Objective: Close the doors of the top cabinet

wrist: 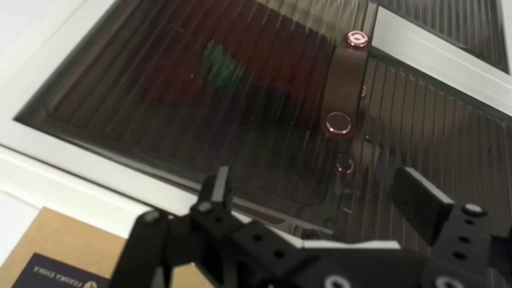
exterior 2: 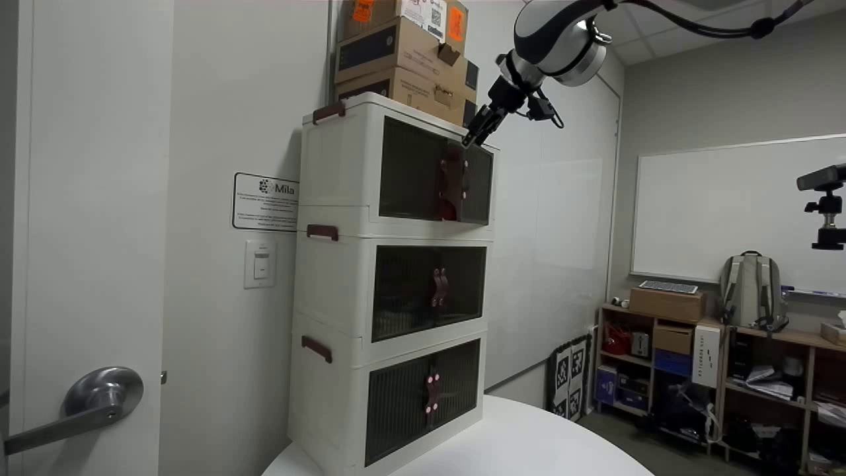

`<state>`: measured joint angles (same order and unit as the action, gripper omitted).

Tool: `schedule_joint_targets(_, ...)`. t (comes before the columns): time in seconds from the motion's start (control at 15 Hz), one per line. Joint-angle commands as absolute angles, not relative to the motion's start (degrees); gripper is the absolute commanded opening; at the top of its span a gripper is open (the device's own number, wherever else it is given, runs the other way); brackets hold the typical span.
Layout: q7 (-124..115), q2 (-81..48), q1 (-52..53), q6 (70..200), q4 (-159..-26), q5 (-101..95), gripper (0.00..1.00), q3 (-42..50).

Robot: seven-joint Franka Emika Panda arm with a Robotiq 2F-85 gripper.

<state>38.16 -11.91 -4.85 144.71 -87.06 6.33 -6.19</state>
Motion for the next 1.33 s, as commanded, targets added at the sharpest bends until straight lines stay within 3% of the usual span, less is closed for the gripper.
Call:
schedule_joint_targets(0.0, 36.56, -12.15, -4.01, 150.90, -89.62, 7.55, 1.00, -5.94)
schedule_joint_targets(0.53, 30.62, -15.27, -3.74, 162.53, -91.57, 8.30, 1.00, -7.03)
schedule_joint_targets(1.27, 27.92, -15.83, -3.82, 168.65, -92.58, 8.21, 1.00, -7.90)
